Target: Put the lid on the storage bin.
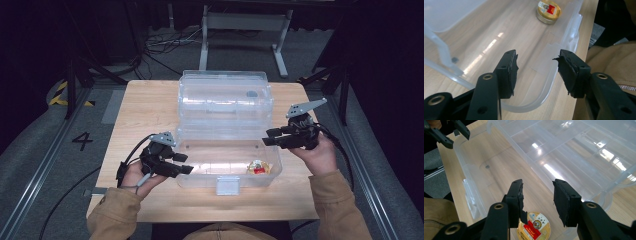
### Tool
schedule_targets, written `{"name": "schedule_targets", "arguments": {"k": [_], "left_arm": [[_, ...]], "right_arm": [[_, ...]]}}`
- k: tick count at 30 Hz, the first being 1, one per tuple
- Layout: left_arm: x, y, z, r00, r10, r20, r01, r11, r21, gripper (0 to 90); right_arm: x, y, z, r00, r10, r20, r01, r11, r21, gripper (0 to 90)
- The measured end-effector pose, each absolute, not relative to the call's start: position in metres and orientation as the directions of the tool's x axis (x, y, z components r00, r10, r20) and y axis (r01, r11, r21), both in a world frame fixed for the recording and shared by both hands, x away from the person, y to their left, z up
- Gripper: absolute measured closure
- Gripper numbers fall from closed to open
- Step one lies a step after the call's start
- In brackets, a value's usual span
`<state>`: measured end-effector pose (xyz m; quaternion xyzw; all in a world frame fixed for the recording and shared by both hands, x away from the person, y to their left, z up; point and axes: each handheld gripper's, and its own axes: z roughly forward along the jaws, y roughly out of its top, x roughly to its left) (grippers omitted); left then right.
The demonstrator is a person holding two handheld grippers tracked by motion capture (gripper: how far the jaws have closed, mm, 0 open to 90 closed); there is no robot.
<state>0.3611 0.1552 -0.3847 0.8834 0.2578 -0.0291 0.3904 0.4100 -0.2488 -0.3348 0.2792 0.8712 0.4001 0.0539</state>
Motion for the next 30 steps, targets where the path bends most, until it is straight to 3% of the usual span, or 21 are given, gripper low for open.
{"name": "schedule_targets", "arguments": {"k": [21, 30], "left_arm": [[0.358, 0.127, -0.412, 0.894, 0.377, -0.243, 0.445, -0.679, 0.583, 53.9], [0.358, 0.127, -0.416, 0.895, 0.378, -0.236, 0.442, -0.691, 0.572, 66.7]], "right_arm": [[0.413, -0.248, -0.329, -0.852, 0.501, 0.153, 0.425, 0.49, 0.761, 60.7], [0.418, -0.246, -0.321, -0.861, 0.495, 0.118, 0.395, 0.503, 0.769, 61.7]]}}
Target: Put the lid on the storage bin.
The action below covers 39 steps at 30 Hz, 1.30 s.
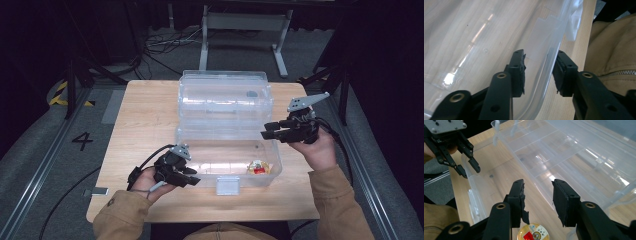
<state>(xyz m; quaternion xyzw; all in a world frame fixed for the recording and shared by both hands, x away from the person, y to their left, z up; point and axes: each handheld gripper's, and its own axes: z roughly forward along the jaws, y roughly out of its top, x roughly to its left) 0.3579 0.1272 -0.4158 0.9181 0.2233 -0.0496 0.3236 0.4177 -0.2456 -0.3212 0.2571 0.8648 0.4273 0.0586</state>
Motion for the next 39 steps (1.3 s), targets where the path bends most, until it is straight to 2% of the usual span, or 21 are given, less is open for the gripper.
{"name": "schedule_targets", "arguments": {"k": [5, 15, 25, 39], "left_arm": [[0.358, 0.128, -0.418, 0.906, 0.358, -0.227, 0.421, -0.699, 0.578, 74.3], [0.356, 0.13, -0.42, 0.919, 0.334, -0.207, 0.389, -0.693, 0.607, 75.8], [0.356, 0.132, -0.421, 0.923, 0.327, -0.203, 0.379, -0.685, 0.622, 76.2], [0.355, 0.134, -0.423, 0.91, 0.341, -0.238, 0.41, -0.646, 0.643, 75.2]], "right_arm": [[0.423, -0.241, -0.314, -0.869, 0.485, 0.098, 0.374, 0.514, 0.772, 61.8], [0.437, -0.229, -0.296, -0.878, 0.471, 0.083, 0.358, 0.532, 0.767, 64.7], [0.458, -0.207, -0.279, -0.889, 0.459, 0.015, 0.318, 0.592, 0.741, 64.1], [0.494, -0.167, -0.281, -0.911, 0.413, -0.011, 0.29, 0.658, 0.695, 63.6]]}}
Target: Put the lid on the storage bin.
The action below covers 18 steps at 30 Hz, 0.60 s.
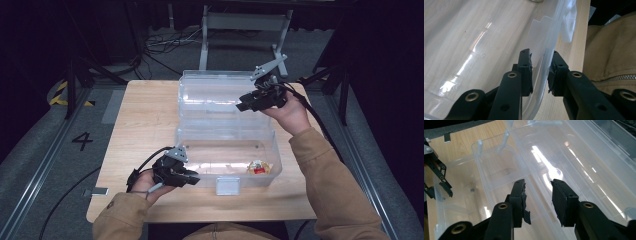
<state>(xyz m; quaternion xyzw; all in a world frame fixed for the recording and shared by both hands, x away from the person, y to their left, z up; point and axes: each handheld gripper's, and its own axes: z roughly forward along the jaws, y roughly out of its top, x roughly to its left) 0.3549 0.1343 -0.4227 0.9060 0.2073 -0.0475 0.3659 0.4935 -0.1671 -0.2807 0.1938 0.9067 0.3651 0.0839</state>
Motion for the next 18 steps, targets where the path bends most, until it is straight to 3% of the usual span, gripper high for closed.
{"name": "schedule_targets", "arguments": {"k": [7, 18], "left_arm": [[0.355, 0.135, -0.423, 0.908, 0.342, -0.243, 0.414, -0.639, 0.648, 74.9], [0.355, 0.135, -0.423, 0.908, 0.34, -0.245, 0.414, -0.635, 0.652, 74.9]], "right_arm": [[0.51, -0.15, -0.293, -0.92, 0.392, 0.01, 0.302, 0.691, 0.656, 64.8], [0.519, -0.146, -0.302, -0.915, 0.401, 0.05, 0.346, 0.714, 0.609, 77.6]]}}
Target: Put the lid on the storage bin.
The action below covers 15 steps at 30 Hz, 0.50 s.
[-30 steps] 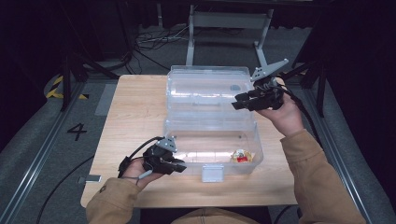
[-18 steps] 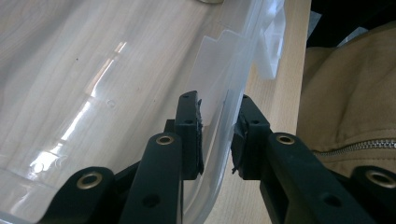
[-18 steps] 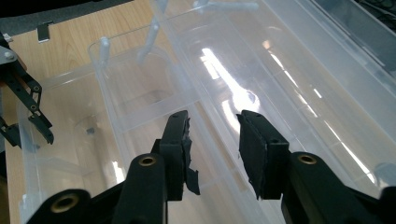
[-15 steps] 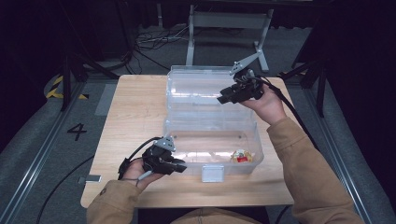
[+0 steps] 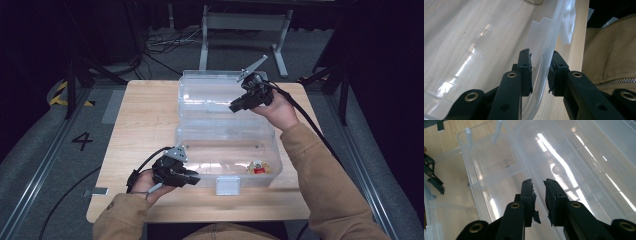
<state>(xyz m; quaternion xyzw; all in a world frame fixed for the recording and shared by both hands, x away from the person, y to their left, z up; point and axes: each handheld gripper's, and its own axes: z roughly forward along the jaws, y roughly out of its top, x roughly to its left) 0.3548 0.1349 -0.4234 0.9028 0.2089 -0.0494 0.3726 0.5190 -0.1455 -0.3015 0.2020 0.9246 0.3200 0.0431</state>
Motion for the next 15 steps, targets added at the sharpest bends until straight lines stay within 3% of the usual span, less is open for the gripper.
{"name": "schedule_targets", "arguments": {"k": [15], "left_arm": [[0.3547, 0.1352, -0.4235, 0.907, 0.34, -0.248, 0.416, -0.633, 0.653, 74.9]], "right_arm": [[0.5142, -0.1471, -0.3001, -0.915, 0.399, 0.054, 0.349, 0.72, 0.6, 80.4]]}}
